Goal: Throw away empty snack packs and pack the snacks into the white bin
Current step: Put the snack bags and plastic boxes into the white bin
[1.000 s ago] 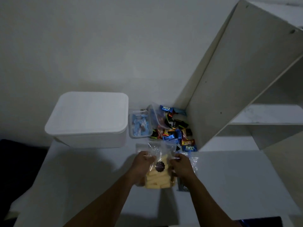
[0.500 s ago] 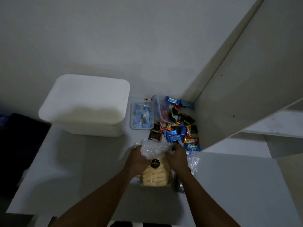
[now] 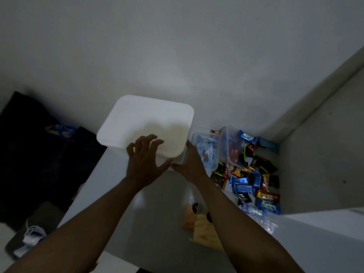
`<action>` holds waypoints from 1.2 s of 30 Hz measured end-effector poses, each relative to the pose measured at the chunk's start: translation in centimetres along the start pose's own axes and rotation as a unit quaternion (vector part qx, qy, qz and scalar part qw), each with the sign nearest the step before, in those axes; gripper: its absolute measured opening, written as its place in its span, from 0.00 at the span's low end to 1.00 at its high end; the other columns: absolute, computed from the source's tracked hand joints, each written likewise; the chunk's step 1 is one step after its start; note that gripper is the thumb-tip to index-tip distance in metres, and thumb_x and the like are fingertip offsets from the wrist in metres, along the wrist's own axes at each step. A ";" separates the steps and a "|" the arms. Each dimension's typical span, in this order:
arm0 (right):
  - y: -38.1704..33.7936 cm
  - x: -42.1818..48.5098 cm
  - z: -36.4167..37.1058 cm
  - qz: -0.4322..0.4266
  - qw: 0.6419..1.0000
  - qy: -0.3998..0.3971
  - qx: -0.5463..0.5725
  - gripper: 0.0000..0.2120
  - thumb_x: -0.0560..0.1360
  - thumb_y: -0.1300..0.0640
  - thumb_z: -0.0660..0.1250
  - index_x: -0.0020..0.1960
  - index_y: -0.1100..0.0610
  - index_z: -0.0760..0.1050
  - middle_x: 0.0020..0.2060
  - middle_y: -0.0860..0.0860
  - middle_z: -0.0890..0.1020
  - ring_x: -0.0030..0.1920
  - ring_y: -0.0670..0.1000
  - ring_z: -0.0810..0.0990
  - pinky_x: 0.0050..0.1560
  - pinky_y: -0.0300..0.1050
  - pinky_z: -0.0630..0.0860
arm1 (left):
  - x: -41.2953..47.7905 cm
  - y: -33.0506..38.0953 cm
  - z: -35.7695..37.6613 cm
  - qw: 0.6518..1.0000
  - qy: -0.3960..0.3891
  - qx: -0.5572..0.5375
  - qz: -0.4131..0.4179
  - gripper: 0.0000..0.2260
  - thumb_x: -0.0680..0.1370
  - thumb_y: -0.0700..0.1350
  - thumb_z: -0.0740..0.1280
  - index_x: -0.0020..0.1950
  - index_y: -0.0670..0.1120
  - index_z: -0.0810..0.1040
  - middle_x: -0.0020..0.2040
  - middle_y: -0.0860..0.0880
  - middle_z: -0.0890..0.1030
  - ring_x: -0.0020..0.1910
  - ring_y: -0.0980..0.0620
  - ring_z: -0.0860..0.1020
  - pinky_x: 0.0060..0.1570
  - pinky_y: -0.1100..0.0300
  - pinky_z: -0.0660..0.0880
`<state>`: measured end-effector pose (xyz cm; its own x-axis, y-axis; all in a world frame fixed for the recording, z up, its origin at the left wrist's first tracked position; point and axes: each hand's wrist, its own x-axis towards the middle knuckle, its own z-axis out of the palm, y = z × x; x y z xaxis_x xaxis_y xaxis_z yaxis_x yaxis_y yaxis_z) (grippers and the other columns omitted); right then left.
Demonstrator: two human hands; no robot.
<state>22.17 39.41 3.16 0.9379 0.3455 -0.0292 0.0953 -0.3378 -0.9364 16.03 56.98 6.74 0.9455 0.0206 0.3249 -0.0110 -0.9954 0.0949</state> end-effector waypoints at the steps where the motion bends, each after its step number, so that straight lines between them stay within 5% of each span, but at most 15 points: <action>1: 0.1 0.4 0.7 -0.017 0.999 0.023 0.015 0.40 0.62 0.63 0.82 0.69 0.56 0.68 0.64 0.49 0.77 0.64 0.42 0.75 0.61 0.39 0.77 | 0.6 -1.2 -0.1 0.999 -0.036 0.020 0.011 0.34 0.70 0.67 0.67 0.70 0.50 0.71 0.73 0.46 0.69 0.73 0.41 0.65 0.66 0.42 0.61; 5: 0.1 1.0 2.5 -0.027 0.998 0.056 0.017 0.47 0.58 0.54 0.84 0.72 0.53 0.65 0.65 0.45 0.74 0.67 0.40 0.72 0.62 0.34 0.74 | 3.1 -4.9 0.7 0.981 -0.183 0.020 0.062 0.42 0.71 0.74 0.55 0.80 0.54 0.57 0.81 0.49 0.56 0.80 0.41 0.50 0.75 0.34 0.46; 8: 0.0 0.8 3.2 -0.001 0.998 0.067 0.005 0.48 0.59 0.61 0.85 0.73 0.55 0.64 0.64 0.43 0.73 0.64 0.29 0.70 0.55 0.25 0.72 | 4.0 -6.1 1.6 0.972 -0.218 -0.003 0.086 0.40 0.72 0.73 0.50 0.80 0.54 0.55 0.81 0.49 0.56 0.80 0.41 0.52 0.75 0.35 0.51; 12: -0.2 0.5 4.2 0.033 0.997 0.070 0.005 0.45 0.61 0.50 0.84 0.71 0.47 0.64 0.65 0.34 0.72 0.65 0.33 0.71 0.61 0.30 0.73 | 3.9 -6.5 2.0 0.978 -0.173 -0.005 0.115 0.37 0.74 0.71 0.53 0.78 0.52 0.62 0.78 0.47 0.64 0.77 0.39 0.62 0.71 0.35 0.61; 16: -0.3 0.5 5.2 0.088 0.993 0.074 -0.034 0.50 0.60 0.39 0.80 0.75 0.53 0.64 0.69 0.46 0.75 0.68 0.46 0.74 0.67 0.48 0.75 | 4.6 -7.1 2.0 0.985 -0.086 -0.043 0.144 0.32 0.77 0.69 0.57 0.74 0.50 0.71 0.73 0.45 0.73 0.71 0.37 0.70 0.67 0.37 0.67; 21: -0.5 0.6 6.1 0.116 0.987 0.087 -0.074 0.47 0.66 0.51 0.81 0.77 0.55 0.60 0.69 0.44 0.73 0.68 0.46 0.73 0.67 0.48 0.73 | 5.5 -7.7 -0.2 0.986 -0.086 -0.063 0.126 0.33 0.77 0.70 0.49 0.75 0.53 0.67 0.75 0.49 0.70 0.74 0.41 0.67 0.69 0.38 0.64; 25: -0.7 0.5 6.6 0.141 0.982 0.108 -0.065 0.45 0.62 0.47 0.81 0.74 0.51 0.65 0.67 0.46 0.76 0.66 0.50 0.76 0.65 0.55 0.76 | 6.5 -8.0 -2.9 0.984 -0.030 -0.156 0.081 0.34 0.78 0.71 0.47 0.75 0.53 0.68 0.74 0.50 0.71 0.74 0.42 0.68 0.69 0.38 0.66; 29: -2.8 0.4 5.5 0.164 0.979 0.112 -0.053 0.39 0.67 0.64 0.74 0.75 0.55 0.64 0.64 0.51 0.78 0.64 0.53 0.77 0.58 0.45 0.80 | 6.3 -9.1 -3.6 0.972 -0.007 -0.223 0.074 0.35 0.77 0.72 0.48 0.75 0.53 0.68 0.75 0.51 0.70 0.75 0.44 0.67 0.69 0.40 0.66; 32: -5.5 0.8 4.6 0.169 0.963 0.198 -0.065 0.29 0.72 0.54 0.62 0.73 0.57 0.69 0.62 0.54 0.81 0.62 0.53 0.79 0.62 0.57 0.78 | 6.0 -9.7 -3.6 0.970 -0.015 -0.229 0.086 0.35 0.76 0.73 0.47 0.75 0.53 0.68 0.75 0.51 0.70 0.75 0.44 0.66 0.70 0.39 0.65; 34: -9.5 0.7 4.2 0.155 0.950 0.273 0.006 0.19 0.79 0.53 0.60 0.67 0.60 0.75 0.60 0.58 0.82 0.59 0.53 0.81 0.63 0.58 0.77 | 5.9 -9.8 -3.6 0.969 -0.016 -0.228 0.091 0.35 0.76 0.73 0.48 0.75 0.53 0.69 0.75 0.51 0.70 0.75 0.44 0.67 0.69 0.39 0.66; 36: -14.0 1.1 4.1 0.160 0.938 0.255 0.171 0.17 0.83 0.49 0.60 0.63 0.60 0.77 0.55 0.58 0.84 0.53 0.55 0.84 0.58 0.54 0.81 | 5.9 -9.8 -3.7 0.970 -0.014 -0.225 0.090 0.35 0.76 0.72 0.49 0.75 0.53 0.69 0.74 0.50 0.71 0.74 0.43 0.67 0.69 0.38 0.67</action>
<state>20.46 48.09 14.84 0.9463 -0.2185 -0.2384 -0.2491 -0.0222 -0.9682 20.49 67.23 11.17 0.9235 -0.1583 0.3494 -0.3114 -0.8412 0.4420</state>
